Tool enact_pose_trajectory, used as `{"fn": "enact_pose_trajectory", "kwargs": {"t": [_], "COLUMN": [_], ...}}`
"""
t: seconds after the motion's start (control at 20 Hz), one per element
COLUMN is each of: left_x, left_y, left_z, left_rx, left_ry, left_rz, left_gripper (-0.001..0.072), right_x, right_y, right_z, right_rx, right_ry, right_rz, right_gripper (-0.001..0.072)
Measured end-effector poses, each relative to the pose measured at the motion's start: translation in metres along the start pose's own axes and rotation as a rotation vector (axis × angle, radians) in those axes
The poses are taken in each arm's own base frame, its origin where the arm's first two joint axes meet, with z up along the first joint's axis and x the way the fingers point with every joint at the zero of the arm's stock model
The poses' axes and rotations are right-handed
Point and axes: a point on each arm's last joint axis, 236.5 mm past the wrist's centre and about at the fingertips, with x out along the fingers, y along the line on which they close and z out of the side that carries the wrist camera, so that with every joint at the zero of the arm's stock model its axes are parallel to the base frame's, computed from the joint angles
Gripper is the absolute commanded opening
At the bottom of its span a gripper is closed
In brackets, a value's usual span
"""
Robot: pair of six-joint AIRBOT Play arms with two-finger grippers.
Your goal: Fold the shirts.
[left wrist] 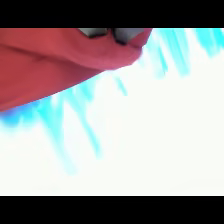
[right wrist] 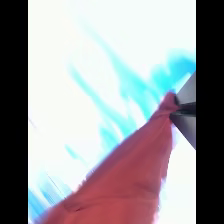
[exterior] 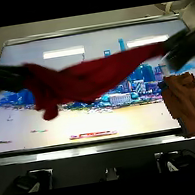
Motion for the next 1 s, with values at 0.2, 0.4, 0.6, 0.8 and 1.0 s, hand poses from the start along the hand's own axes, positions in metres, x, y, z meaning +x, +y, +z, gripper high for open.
{"fn": "enact_pose_trajectory", "kwargs": {"t": [0.2, 0.4, 0.6, 0.8, 1.0], "left_x": [-0.099, -0.115, -0.084, -0.012, 0.070], "left_y": [-0.009, 0.008, 0.020, 0.023, 0.027], "left_z": [0.068, 0.032, -0.034, -0.122, -0.218], "left_rx": [0.033, 0.025, -0.010, -0.079, -0.193], "left_ry": [-0.239, -0.103, 0.115, 0.341, 0.530], "left_rz": [0.017, 0.096, 0.123, 0.081, 0.052], "left_gripper": [0.0024, 0.0024, 0.0025, 0.0025, 0.0025], "right_x": [-0.133, -0.165, -0.132, -0.011, 0.147], "right_y": [-0.055, -0.067, -0.075, -0.075, -0.045], "right_z": [0.069, 0.069, 0.055, 0.001, -0.090], "right_rx": [-0.038, -0.037, -0.037, -0.030, 0.049], "right_ry": [-0.226, -0.225, -0.120, 0.157, 0.418], "right_rz": [-0.304, -0.381, -0.363, -0.231, -0.050], "right_gripper": [0.0021, 0.0021, 0.0021, 0.0023, 0.0023]}}
